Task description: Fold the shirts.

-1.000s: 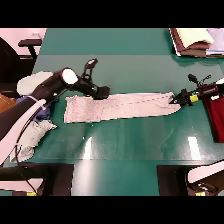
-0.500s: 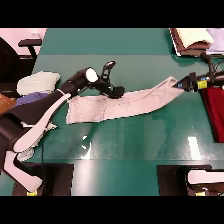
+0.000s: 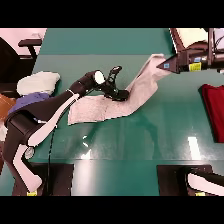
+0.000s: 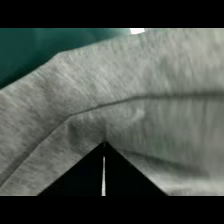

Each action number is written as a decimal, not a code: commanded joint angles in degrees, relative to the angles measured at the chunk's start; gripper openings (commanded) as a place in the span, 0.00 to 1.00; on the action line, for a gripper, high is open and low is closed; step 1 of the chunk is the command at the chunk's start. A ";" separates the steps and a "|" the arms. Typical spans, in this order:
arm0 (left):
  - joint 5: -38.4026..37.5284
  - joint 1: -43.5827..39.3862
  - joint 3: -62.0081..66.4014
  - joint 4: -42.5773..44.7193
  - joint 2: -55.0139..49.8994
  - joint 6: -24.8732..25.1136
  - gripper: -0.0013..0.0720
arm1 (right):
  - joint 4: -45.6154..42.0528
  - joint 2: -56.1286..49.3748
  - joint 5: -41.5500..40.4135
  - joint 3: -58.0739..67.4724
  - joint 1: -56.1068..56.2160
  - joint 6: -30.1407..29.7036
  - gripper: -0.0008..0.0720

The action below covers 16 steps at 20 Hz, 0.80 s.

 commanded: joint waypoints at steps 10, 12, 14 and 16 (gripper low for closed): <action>-6.08 14.84 4.37 11.74 15.67 0.44 0.05 | -2.16 -4.87 -13.03 3.67 22.32 2.34 0.03; -7.87 21.59 4.37 13.64 22.62 0.48 0.05 | -2.23 -8.46 -20.15 4.17 30.27 2.34 0.03; -8.79 27.21 4.35 16.87 28.92 0.55 0.05 | -2.32 -15.02 -24.79 8.76 37.68 2.34 0.16; -9.99 31.43 4.35 19.45 33.86 0.61 0.05 | -2.78 -22.47 -26.14 15.74 43.23 2.32 0.59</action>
